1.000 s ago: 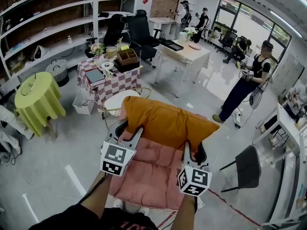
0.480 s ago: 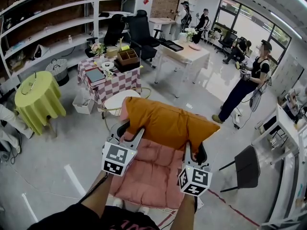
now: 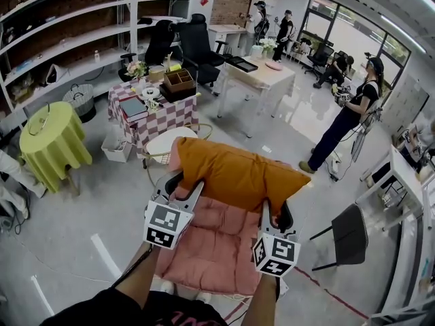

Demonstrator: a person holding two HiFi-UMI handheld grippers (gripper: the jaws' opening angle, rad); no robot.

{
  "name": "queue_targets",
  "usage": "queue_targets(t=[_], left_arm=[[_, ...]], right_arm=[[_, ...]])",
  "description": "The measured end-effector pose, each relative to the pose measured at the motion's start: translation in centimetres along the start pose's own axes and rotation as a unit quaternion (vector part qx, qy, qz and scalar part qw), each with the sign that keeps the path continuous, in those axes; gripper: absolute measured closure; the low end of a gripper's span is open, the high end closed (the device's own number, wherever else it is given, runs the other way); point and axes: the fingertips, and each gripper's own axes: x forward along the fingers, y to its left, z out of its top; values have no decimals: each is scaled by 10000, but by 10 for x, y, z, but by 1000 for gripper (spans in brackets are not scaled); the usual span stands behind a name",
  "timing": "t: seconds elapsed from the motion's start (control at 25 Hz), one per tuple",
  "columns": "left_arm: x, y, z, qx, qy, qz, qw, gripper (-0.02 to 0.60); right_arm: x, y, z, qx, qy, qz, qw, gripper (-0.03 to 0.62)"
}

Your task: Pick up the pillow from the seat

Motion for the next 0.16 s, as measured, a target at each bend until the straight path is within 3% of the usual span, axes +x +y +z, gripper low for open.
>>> queue_targets(t=[0.16], left_arm=[[0,-5,0,-23,40,-42,10000,402]], right_arm=[[-2,-4,-1,19,43,-15,10000,404]])
